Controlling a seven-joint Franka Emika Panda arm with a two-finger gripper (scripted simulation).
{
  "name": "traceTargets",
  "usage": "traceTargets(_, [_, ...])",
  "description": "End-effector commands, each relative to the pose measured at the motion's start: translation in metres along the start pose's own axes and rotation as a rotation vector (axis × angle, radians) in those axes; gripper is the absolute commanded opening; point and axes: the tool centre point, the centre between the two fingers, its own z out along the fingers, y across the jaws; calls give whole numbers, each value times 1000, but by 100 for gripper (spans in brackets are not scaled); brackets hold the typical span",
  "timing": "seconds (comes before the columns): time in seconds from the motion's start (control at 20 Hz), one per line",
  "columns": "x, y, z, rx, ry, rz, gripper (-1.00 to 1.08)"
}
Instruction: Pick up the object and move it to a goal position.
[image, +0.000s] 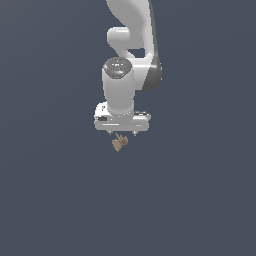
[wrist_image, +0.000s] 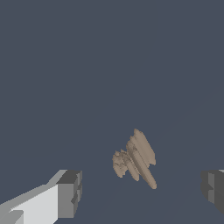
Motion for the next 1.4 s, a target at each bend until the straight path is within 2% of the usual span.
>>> traceTargets(0.0, [0, 0, 0, 0, 0, 0, 100])
traceTargets(0.4, [-3, 25, -12, -14, -2, 12, 100])
traceTargets(0.75, [-3, 25, -10, -15, -1, 0, 100])
traceTargets(1.35, [-13, 23, 17, -17, 9, -170, 100])
